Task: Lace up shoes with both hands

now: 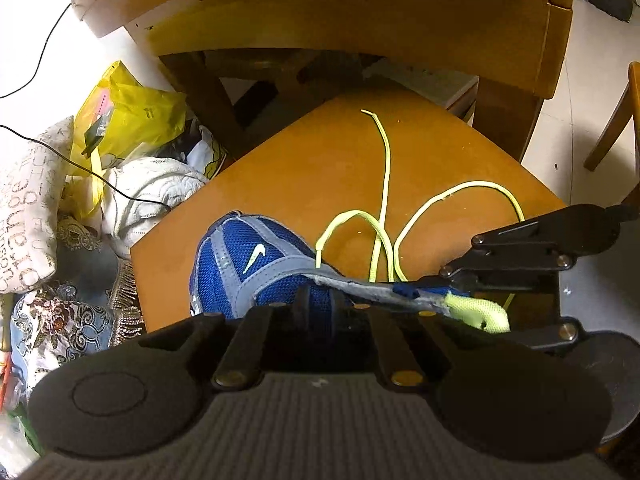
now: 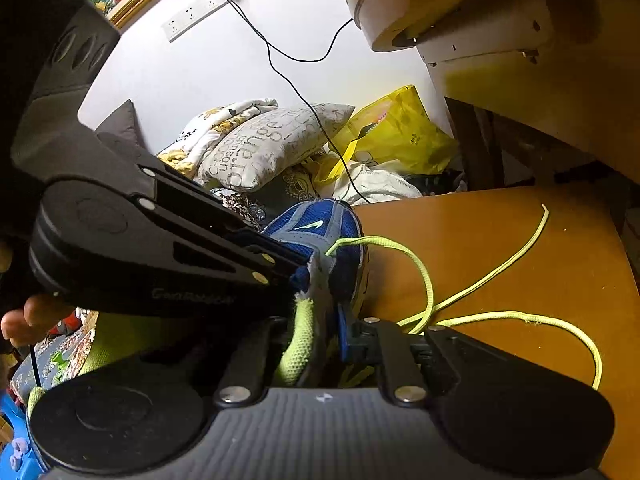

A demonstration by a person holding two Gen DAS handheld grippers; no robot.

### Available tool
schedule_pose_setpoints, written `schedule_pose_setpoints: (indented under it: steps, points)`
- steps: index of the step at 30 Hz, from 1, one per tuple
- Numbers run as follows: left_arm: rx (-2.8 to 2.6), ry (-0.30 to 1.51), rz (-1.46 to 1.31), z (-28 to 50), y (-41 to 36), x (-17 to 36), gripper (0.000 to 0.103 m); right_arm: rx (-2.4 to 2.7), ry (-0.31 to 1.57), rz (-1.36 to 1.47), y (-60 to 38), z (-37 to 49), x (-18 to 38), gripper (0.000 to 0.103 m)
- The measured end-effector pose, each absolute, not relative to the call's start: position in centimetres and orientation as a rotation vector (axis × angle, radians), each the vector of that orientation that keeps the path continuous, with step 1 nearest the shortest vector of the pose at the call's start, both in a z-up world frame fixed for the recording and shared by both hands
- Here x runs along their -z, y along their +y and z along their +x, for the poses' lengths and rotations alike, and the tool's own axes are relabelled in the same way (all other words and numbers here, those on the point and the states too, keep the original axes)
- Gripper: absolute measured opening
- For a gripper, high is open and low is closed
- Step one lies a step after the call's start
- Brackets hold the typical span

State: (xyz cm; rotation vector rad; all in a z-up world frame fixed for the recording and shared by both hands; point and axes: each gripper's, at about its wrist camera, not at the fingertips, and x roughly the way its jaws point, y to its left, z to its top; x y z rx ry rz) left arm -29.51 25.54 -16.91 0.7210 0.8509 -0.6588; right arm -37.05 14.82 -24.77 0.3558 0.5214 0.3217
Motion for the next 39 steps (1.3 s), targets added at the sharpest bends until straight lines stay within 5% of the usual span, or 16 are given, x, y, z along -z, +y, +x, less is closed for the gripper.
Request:
schedule_pose_setpoints:
  steps: [7,14,31,34,36,39]
  points:
    - [0.657,0.887,0.680,-28.4,25.4,16.9,0.012,-0.321,0.513,0.320,15.3,-37.3,24.6,0.016]
    - [0.632,0.835,0.665,-29.3,25.5,17.4,0.001,-0.322,0.512,0.302,16.0,-38.0,24.3,0.016]
    - [0.595,0.821,0.716,-29.8,26.0,16.8,0.005,-0.310,0.520,0.286,16.5,-37.6,24.0,0.016]
    - [0.584,0.817,0.742,-29.9,25.7,17.2,0.005,-0.315,0.530,0.300,16.4,-37.6,23.9,0.024]
    - [0.579,0.814,0.758,-29.9,25.6,17.5,0.005,-0.323,0.529,0.300,16.2,-37.8,23.8,0.042]
    - [0.599,0.826,0.700,-29.4,26.3,17.1,0.005,-0.352,0.517,0.273,15.9,-38.1,23.2,0.045]
